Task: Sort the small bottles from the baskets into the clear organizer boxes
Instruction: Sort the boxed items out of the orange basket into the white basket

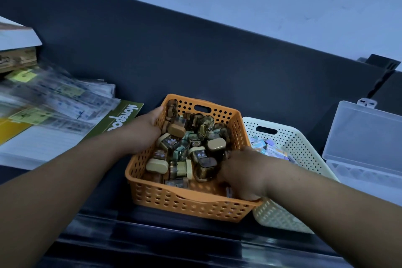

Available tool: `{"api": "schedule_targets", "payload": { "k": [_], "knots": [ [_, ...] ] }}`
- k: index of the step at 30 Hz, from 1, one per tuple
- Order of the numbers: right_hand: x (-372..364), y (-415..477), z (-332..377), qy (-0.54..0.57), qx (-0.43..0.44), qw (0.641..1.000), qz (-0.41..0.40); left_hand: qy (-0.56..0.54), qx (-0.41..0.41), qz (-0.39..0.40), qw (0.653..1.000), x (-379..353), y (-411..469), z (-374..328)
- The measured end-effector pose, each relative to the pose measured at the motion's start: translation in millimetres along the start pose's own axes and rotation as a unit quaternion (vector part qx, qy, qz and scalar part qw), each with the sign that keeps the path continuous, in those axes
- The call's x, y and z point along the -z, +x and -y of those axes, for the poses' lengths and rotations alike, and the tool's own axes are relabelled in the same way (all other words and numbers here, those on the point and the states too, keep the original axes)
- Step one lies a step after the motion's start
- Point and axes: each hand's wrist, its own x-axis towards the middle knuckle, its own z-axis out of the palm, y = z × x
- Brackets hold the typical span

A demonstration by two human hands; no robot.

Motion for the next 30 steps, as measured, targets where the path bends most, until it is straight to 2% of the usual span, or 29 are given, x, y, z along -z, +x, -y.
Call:
{"api": "schedule_targets", "payload": {
  "k": [3, 6, 10, 12, 15, 18, 20, 22, 25, 27, 30],
  "knots": [
    [-5, 3, 2, -0.021, 0.001, 1.0, -0.001, -0.002, 0.003, 0.009, 1.0, 1, 0, 0],
    [-5, 0, -1, 0.016, 0.009, 0.999, -0.026, -0.003, 0.005, 0.014, 1.0, 1, -1, -3],
    [-2, -8, -9, 0.177, 0.022, 0.983, -0.042, -0.001, -0.005, 0.013, 1.0, -1, -1, -6],
    [-1, -14, -16, 0.309, 0.02, 0.95, -0.043, 0.006, -0.01, 0.011, 1.0, -1, -1, -5],
    [-2, -24, -30, 0.49, 0.041, 0.865, -0.094, 0.005, -0.017, 0.017, 1.0, 0, -1, -4],
    [-4, -41, -44, 0.586, 0.047, 0.783, -0.202, 0.008, -0.023, 0.019, 1.0, 0, -1, -4],
    [-9, -53, -57, 0.6, -0.003, 0.755, -0.266, 0.009, -0.028, 0.021, 0.999, 0, -1, -4],
    [-18, -61, -71, 0.561, -0.092, 0.766, -0.299, 0.016, -0.024, 0.023, 0.999, 1, -2, -4],
    [-23, -62, -76, 0.39, -0.233, 0.85, -0.266, 0.031, -0.014, 0.021, 0.999, 1, -1, -5],
    [-12, -56, -64, 0.345, -0.224, 0.869, -0.276, 0.035, -0.012, 0.016, 0.999, 1, -2, -6],
    [12, -37, -33, 0.403, -0.147, 0.868, -0.249, 0.028, -0.023, 0.02, 0.999, 0, -2, -6]
  ]
}}
